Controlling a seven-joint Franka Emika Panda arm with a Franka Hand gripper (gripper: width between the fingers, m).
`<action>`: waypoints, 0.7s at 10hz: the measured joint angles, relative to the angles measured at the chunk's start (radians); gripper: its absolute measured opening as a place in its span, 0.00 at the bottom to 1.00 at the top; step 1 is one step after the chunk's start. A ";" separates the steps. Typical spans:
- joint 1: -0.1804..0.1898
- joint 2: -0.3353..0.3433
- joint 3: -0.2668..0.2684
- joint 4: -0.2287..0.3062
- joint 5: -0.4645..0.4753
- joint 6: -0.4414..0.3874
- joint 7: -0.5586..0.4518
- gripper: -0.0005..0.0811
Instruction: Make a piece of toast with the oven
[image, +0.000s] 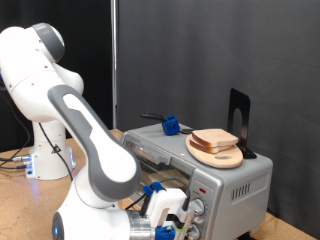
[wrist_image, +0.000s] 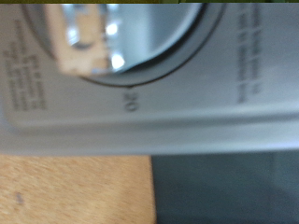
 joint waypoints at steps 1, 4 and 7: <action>-0.023 0.001 0.015 -0.021 0.042 0.000 -0.068 0.10; -0.057 0.000 0.031 -0.041 0.090 -0.005 -0.129 0.54; -0.065 -0.008 0.025 -0.032 0.065 -0.019 -0.114 0.82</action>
